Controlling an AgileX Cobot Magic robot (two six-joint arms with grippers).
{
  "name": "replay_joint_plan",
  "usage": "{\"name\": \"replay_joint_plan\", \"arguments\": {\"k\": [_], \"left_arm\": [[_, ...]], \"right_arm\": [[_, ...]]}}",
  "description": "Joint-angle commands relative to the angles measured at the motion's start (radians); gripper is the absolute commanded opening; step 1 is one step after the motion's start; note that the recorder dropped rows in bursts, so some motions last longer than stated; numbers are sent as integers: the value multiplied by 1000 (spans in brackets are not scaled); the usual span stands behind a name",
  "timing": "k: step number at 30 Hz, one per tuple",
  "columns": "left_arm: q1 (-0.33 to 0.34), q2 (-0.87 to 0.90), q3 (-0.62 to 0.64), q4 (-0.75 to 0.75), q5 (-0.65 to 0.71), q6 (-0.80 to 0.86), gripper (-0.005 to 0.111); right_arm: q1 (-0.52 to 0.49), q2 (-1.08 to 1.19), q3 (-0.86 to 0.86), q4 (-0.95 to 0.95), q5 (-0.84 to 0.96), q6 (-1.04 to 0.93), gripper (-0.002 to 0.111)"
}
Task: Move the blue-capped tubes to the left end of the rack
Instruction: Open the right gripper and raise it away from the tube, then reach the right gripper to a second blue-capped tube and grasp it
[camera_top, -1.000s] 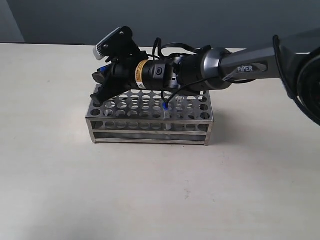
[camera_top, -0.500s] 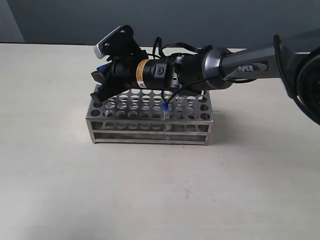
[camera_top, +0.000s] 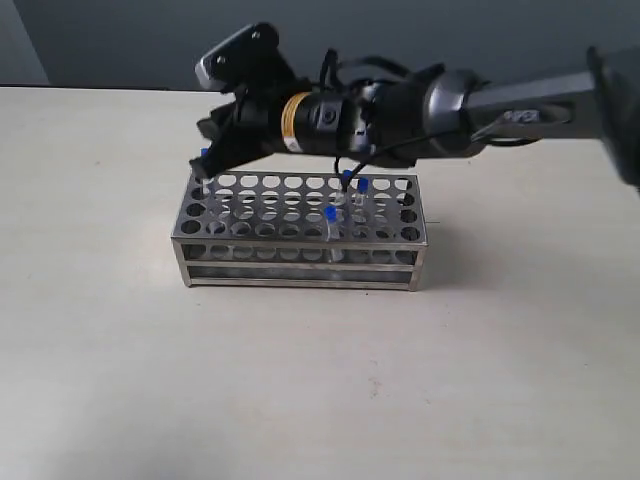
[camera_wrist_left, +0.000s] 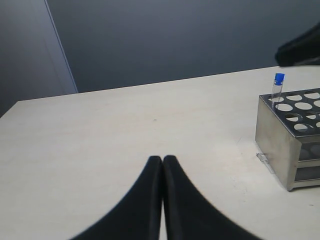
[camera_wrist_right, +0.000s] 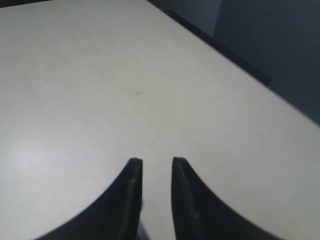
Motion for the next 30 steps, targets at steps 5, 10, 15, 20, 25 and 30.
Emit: {"name": "replay_joint_plan", "arguments": {"k": [5,10,15,20,25,30], "left_arm": [[-4,-5,-3,2,-1,0,1],[-4,-5,-3,1,-1,0,1],[-4,-5,-3,1,-1,0,1],[-4,-5,-3,1,-2,0,1],[-4,-5,-3,1,-2,0,1],[-4,-5,-3,1,-2,0,1]], "right_arm": [[-113,-375,91,-35,217,5,22],[-133,-637,432,-35,156,5,20],[-165,-805,678,71,65,-38,9],[-222,-873,890,380,-116,-233,-1],[-224,-779,929,428,-163,-272,1],[-224,-638,927,421,-247,-272,30]]}}
